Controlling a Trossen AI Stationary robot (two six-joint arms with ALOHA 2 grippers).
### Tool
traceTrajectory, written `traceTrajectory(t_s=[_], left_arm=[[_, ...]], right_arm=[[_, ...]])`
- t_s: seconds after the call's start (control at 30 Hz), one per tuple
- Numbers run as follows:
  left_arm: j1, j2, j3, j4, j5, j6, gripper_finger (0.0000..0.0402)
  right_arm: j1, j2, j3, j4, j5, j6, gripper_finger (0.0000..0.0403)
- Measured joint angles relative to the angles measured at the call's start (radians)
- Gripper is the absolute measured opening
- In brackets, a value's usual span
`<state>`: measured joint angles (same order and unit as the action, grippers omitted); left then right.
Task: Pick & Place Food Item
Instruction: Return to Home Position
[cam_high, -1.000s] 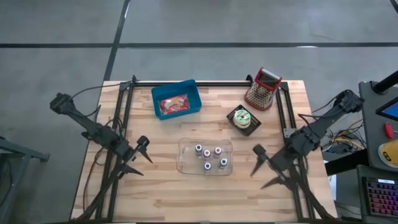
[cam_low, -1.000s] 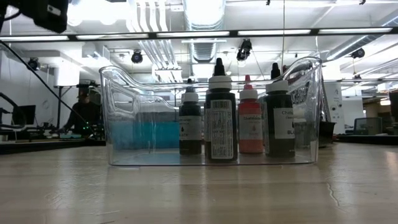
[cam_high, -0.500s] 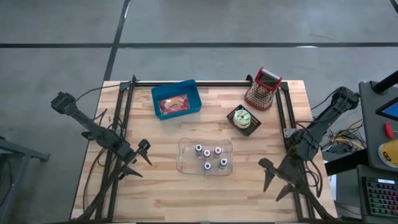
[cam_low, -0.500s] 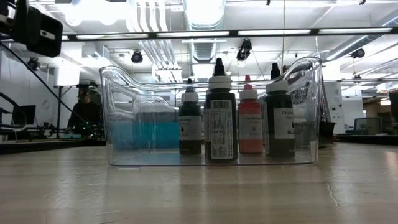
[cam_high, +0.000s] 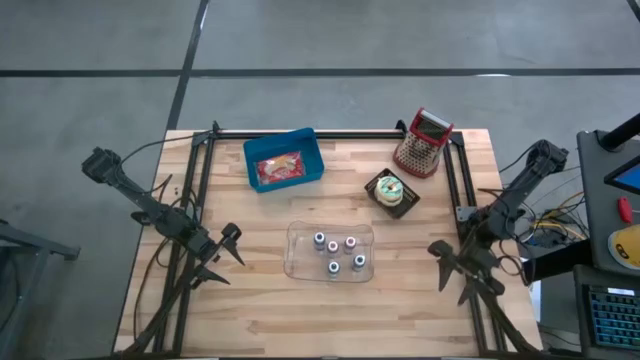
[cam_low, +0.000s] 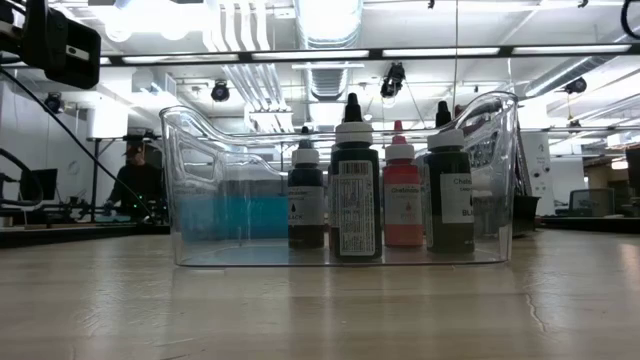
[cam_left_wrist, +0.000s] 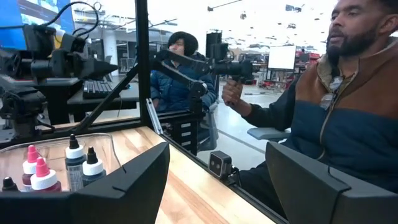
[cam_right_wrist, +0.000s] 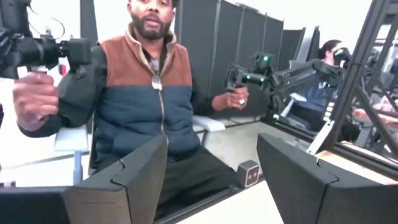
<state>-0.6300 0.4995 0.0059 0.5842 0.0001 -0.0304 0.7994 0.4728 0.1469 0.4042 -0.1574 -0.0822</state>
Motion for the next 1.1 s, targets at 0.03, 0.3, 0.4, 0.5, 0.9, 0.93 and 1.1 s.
traceTrajectory(t_s=[0.03, 0.3, 0.4, 0.5, 0.9, 0.93, 1.1], left_arm=[[0.0, 0.0, 0.0, 0.0, 0.0, 0.0, 0.0273], [0.0, 0.001, 0.0, 0.0, -0.047, 0.007, 0.0273], [0.001, 0.001, 0.0, 0.003, -0.053, 0.018, 0.0273], [0.001, 0.002, 0.0, 0.007, -0.089, 0.025, 0.0273], [0.077, 0.002, 0.0, 0.045, -0.141, 0.08, 0.0273], [0.092, 0.002, 0.0, 0.045, -0.141, 0.08, 0.0273], [0.173, 0.007, 0.0, 0.044, -0.131, 0.08, 0.0273]], right_arm=[[0.0, -0.028, -0.021, 0.001, 0.0, 0.0, 0.0247], [-0.001, -0.249, -0.138, -0.064, 0.004, 0.01, 0.0247], [-0.001, -0.301, -0.138, -0.101, 0.008, 0.006, 0.0247], [-0.001, -0.333, -0.138, -0.157, 0.058, -0.003, 0.0247], [-0.002, -0.347, -0.138, -0.193, 0.288, -0.07, 0.0247], [-0.002, -0.347, -0.138, -0.195, 0.304, -0.079, 0.0247], [-0.024, -0.348, -0.138, -0.22, 0.372, -0.09, 0.0247]])
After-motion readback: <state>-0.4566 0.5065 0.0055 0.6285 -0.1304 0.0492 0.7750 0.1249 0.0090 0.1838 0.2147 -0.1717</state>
